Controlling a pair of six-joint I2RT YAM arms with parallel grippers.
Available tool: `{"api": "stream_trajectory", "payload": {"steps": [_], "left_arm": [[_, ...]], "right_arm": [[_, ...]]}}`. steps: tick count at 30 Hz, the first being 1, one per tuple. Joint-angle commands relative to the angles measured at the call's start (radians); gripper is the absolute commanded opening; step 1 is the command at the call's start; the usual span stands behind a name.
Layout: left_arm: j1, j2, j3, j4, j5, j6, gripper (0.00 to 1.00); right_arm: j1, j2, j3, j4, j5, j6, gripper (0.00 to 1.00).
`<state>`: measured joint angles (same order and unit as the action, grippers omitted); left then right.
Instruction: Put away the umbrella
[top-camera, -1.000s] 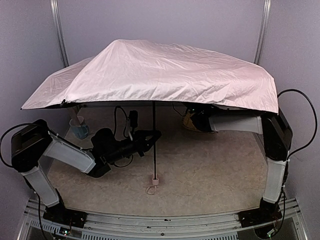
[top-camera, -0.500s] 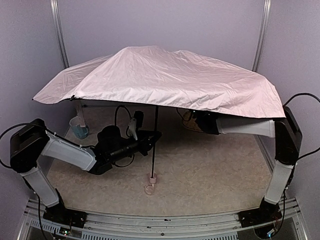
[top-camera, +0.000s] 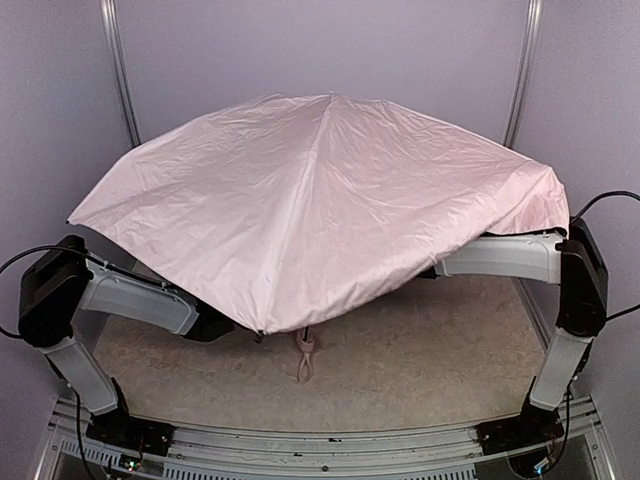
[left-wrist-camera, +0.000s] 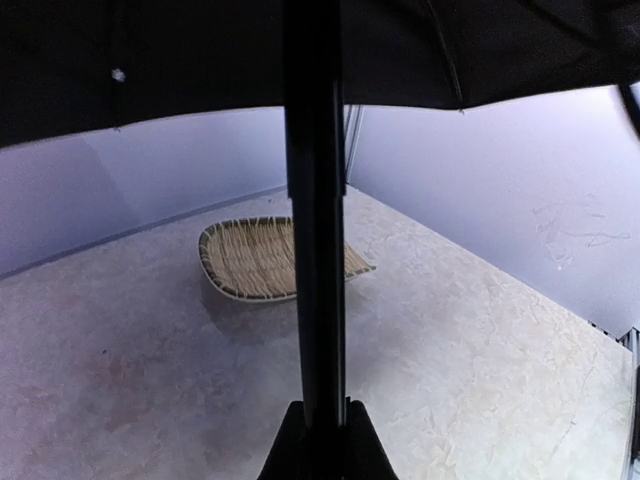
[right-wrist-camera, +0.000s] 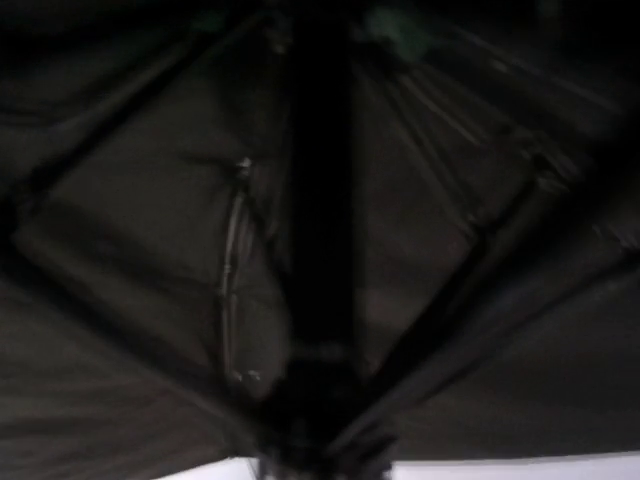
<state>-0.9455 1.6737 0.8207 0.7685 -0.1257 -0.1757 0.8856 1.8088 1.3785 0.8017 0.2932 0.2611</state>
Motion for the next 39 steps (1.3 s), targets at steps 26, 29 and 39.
{"api": "stream_trajectory", "payload": {"steps": [26,29,39], "left_arm": [[0.120,0.074,-0.040,0.354,0.623,-0.081,0.53],[0.100,0.086,-0.026,0.348,0.627,-0.070,0.49],[0.085,0.128,-0.021,0.414,0.633,-0.144,0.00]], "right_arm": [[-0.109,-0.089,-0.006,0.226,-0.724,0.477,0.00],[-0.109,-0.082,-0.007,0.240,-0.718,0.487,0.00],[-0.122,-0.082,-0.011,0.239,-0.714,0.495,0.00]]}}
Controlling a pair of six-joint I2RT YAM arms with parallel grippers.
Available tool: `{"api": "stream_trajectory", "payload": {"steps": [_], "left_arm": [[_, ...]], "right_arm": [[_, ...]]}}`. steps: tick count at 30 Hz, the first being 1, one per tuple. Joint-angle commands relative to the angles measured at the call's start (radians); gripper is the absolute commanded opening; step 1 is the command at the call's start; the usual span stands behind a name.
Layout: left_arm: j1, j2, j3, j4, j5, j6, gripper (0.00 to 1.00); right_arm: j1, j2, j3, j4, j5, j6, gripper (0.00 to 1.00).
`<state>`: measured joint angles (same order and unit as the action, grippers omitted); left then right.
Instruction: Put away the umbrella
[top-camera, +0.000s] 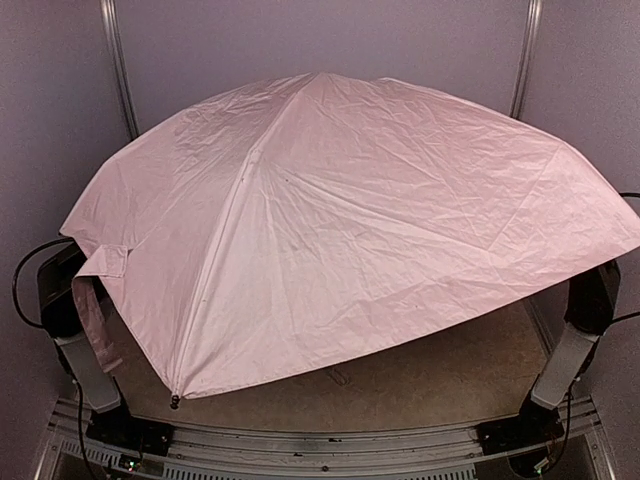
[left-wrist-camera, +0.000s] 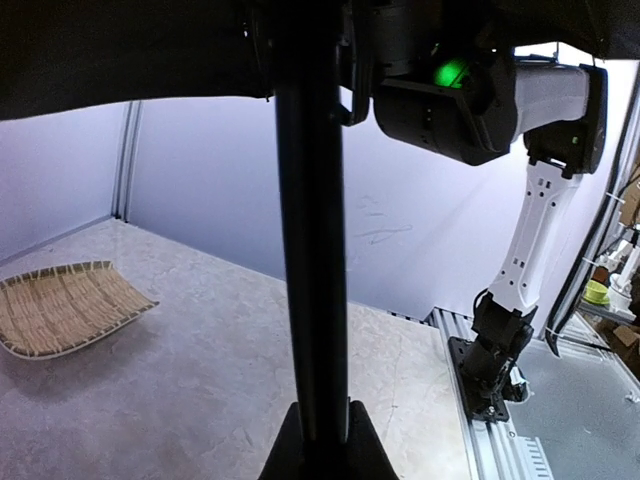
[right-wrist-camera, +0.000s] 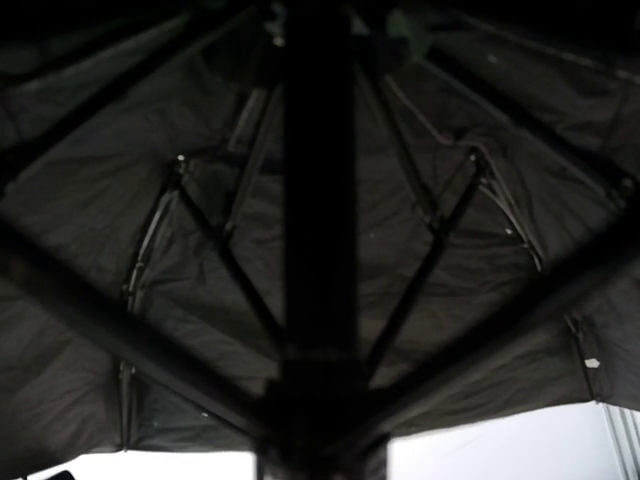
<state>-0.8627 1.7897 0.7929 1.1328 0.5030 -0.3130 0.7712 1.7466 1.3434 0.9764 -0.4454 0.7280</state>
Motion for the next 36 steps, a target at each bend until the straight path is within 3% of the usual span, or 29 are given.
{"api": "stream_trajectory", "payload": {"steps": [1,6,8,12,22,27,36], "left_arm": [[0.001,0.009,0.005,0.055,0.001,-0.014,0.00],[-0.007,-0.011,0.009,0.049,-0.068,-0.017,0.00],[-0.007,-0.013,0.013,0.034,-0.093,-0.004,0.00],[-0.006,-0.004,0.024,0.009,-0.118,0.005,0.00],[-0.006,-0.001,0.025,0.002,-0.118,0.005,0.00],[-0.004,-0.013,0.025,-0.001,-0.123,0.006,0.00],[0.010,-0.034,0.031,-0.027,-0.126,0.024,0.00]], "right_arm": [[-0.008,-0.025,0.019,0.043,0.051,0.005,0.00],[0.018,-0.050,0.007,-0.097,0.279,-0.167,0.33],[0.036,-0.058,0.006,-0.112,0.333,-0.243,0.39],[0.068,-0.068,0.010,-0.149,0.444,-0.376,0.42],[0.071,-0.068,0.031,-0.169,0.507,-0.486,0.54],[0.072,-0.059,0.045,-0.198,0.502,-0.491,0.39],[0.072,-0.064,0.034,-0.243,0.523,-0.493,0.53]]}}
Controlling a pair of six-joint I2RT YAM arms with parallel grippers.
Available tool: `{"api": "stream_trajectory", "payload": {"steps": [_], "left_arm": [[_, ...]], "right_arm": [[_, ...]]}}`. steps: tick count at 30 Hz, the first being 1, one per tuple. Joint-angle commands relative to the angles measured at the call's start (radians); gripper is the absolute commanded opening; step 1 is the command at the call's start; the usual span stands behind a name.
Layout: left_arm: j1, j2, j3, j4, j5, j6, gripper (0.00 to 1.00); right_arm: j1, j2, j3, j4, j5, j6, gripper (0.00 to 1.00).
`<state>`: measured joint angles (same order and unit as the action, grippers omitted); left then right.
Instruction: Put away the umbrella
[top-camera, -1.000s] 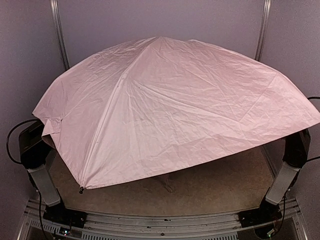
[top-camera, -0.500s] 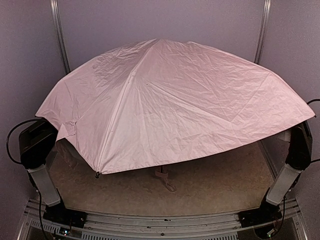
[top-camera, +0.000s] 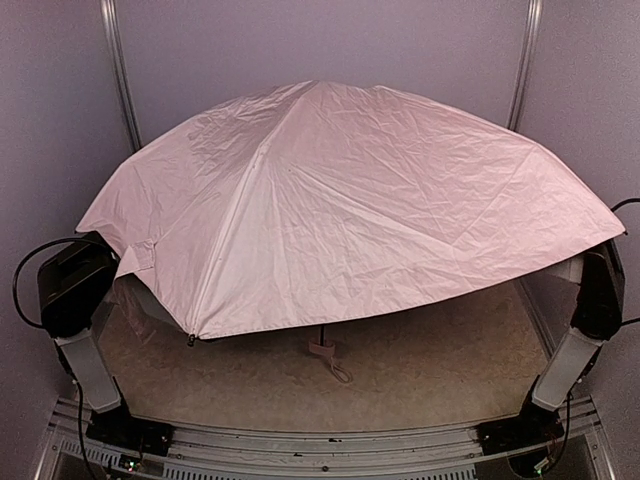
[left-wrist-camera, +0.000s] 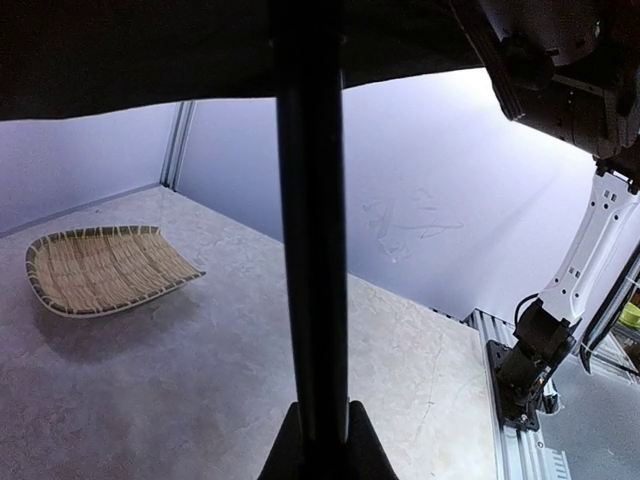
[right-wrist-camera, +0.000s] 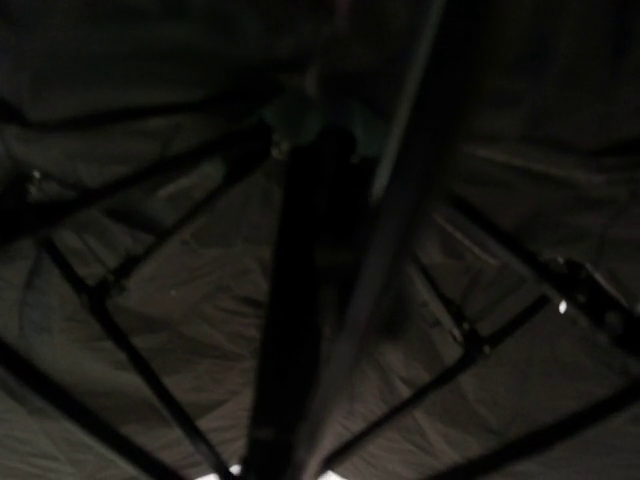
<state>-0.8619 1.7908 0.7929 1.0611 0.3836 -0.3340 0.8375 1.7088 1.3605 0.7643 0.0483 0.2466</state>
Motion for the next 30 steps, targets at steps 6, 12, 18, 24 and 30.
{"api": "stream_trajectory", "payload": {"steps": [6,12,18,24,30], "left_arm": [[0.014,-0.040,0.031,0.034,-0.001,0.054,0.00],[0.024,-0.055,0.029,0.031,0.006,0.052,0.00],[0.079,-0.124,0.026,0.022,-0.005,0.090,0.00],[0.119,-0.197,0.038,0.032,-0.033,0.185,0.00],[0.139,-0.259,0.052,0.059,-0.014,0.235,0.00]], "right_arm": [[0.005,-0.021,0.028,-0.040,0.036,-0.020,0.38],[0.002,-0.024,0.051,-0.082,0.024,-0.018,0.11],[0.001,-0.011,0.057,-0.221,-0.176,-0.032,0.09],[0.038,0.003,-0.029,-0.278,-0.271,-0.122,0.13],[0.044,0.010,-0.122,-0.260,-0.287,-0.073,0.13]]}}
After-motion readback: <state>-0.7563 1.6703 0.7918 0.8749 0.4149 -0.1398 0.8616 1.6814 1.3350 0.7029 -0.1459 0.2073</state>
